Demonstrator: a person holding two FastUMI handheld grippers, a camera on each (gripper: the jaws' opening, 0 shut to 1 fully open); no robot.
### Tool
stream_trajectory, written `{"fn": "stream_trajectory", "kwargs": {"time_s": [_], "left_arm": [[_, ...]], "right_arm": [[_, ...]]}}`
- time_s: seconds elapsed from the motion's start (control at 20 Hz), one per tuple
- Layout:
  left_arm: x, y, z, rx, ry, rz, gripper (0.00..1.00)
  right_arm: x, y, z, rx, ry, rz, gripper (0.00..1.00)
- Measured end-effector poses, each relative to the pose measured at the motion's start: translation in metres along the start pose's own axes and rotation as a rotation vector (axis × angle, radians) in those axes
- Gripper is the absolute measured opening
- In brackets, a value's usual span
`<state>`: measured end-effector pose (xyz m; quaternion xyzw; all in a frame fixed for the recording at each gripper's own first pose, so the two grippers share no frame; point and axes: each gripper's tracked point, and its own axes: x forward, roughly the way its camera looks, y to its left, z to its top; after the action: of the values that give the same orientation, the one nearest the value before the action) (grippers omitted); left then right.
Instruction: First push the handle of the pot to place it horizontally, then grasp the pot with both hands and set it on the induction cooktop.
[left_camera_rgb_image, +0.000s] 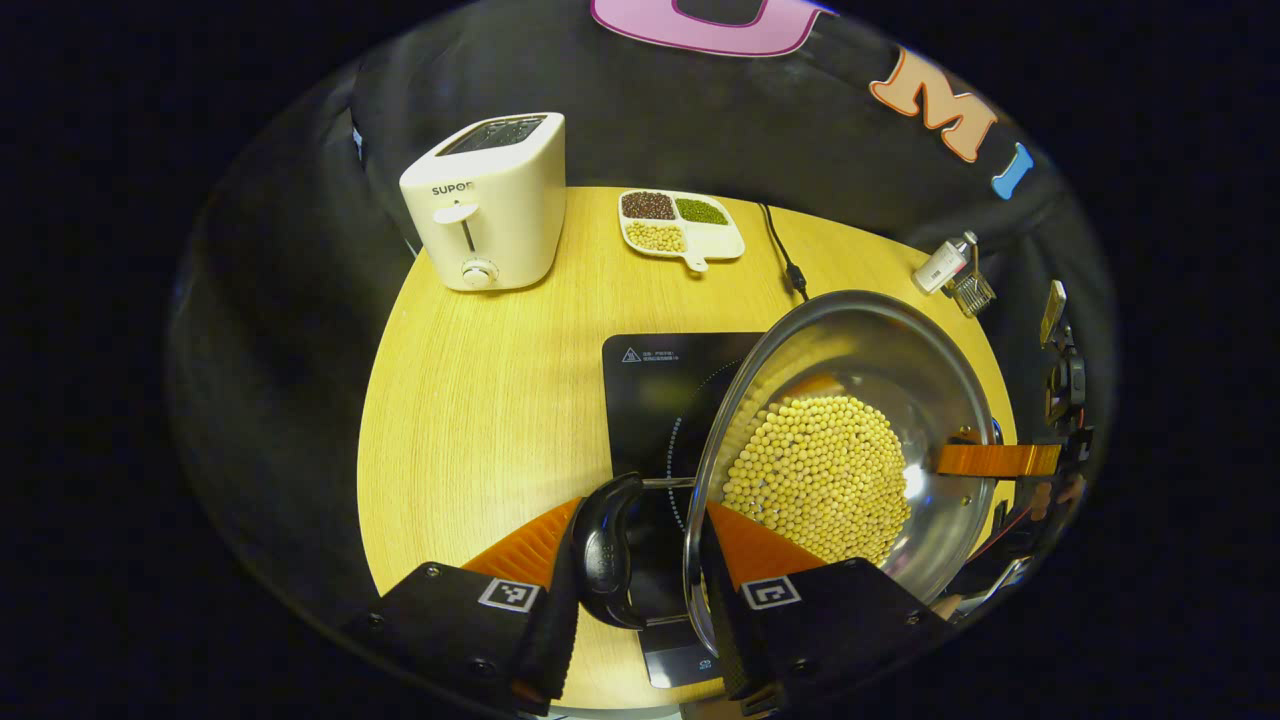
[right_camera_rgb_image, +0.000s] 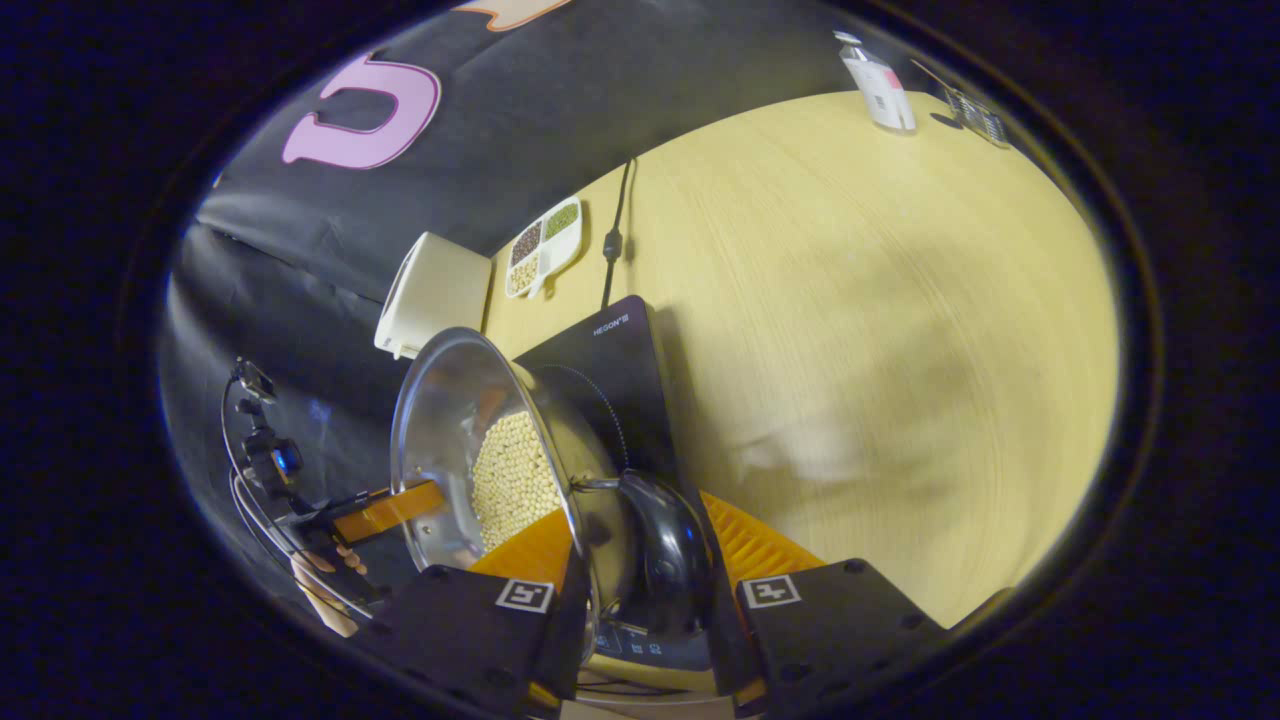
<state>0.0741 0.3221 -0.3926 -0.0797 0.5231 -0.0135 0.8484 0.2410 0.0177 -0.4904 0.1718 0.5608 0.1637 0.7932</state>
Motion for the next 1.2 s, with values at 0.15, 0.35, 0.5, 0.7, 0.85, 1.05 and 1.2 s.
{"fn": "stream_trajectory", "kwargs": {"time_s": [0.15,0.35,0.5,0.7,0.85,1.05,1.2], "left_arm": [[0.002,0.002,0.001,-0.006,-0.008,0.006,0.59],[0.007,0.003,0.002,-0.008,-0.015,0.005,0.60],[0.009,0.005,0.004,0.002,-0.036,0.006,0.60],[0.010,0.004,0.003,-0.002,-0.055,-0.003,0.63],[0.010,0.004,0.003,-0.013,-0.072,-0.010,0.63],[0.010,0.011,0.001,-0.018,-0.103,0.029,0.70],[0.002,0.004,0.003,-0.031,-0.174,0.023,0.98]], "right_arm": [[0.005,-0.001,0.002,0.000,-0.019,-0.002,0.54],[0.017,-0.001,0.004,0.001,-0.031,0.000,0.54],[0.017,0.000,0.007,-0.008,-0.042,0.007,0.54],[0.017,0.000,0.010,-0.018,-0.059,0.006,0.54],[0.017,-0.001,0.010,-0.025,-0.072,0.002,0.54],[0.010,0.001,0.013,-0.079,-0.119,0.009,0.52],[-0.011,0.002,0.023,-0.118,-0.208,0.003,0.96]]}}
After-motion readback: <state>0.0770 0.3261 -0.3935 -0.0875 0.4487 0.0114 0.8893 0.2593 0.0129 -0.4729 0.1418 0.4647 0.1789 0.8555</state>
